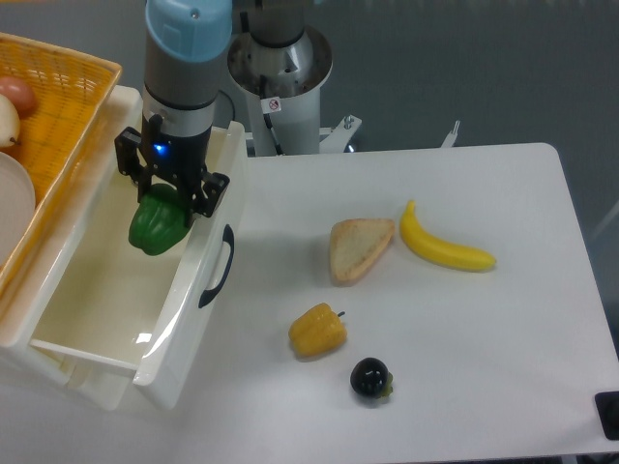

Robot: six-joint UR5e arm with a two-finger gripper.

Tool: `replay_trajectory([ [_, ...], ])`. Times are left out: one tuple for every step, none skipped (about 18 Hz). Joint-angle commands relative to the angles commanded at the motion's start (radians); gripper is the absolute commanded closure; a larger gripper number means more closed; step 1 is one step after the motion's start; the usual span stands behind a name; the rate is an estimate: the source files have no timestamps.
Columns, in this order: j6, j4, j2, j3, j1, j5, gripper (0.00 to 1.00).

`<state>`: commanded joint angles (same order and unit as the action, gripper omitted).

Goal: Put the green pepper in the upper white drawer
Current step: 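Lower the green pepper into the drawer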

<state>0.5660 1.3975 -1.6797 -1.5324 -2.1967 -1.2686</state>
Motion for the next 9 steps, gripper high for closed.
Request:
replay_trajectory([
  [0.0,0.0,-0.006,0.0,0.0,0.0,0.51],
  [0.0,0.0,-0.009,0.0,0.003,0.0,0.51],
  [0.0,0.0,-0.012,0.0,0.011,0.0,0.51],
  [0.0,0.0,-0.02,0.0,0.014,0.0,0.51],
  [-0.002,0.0,-0.023,0.0,0.015,0.0,0.51],
  [-0.002,0.0,-0.025,0.0,0.015,0.0,0.51],
  [-0.002,0.0,-0.025,0.0,0.021,0.0,0.5],
  [-0.002,0.0,-0.026,0.0,0.029,-0.002,0.5],
  [-0.002,0.0,-0.029,0.0,0.031,-0.002,0.5],
])
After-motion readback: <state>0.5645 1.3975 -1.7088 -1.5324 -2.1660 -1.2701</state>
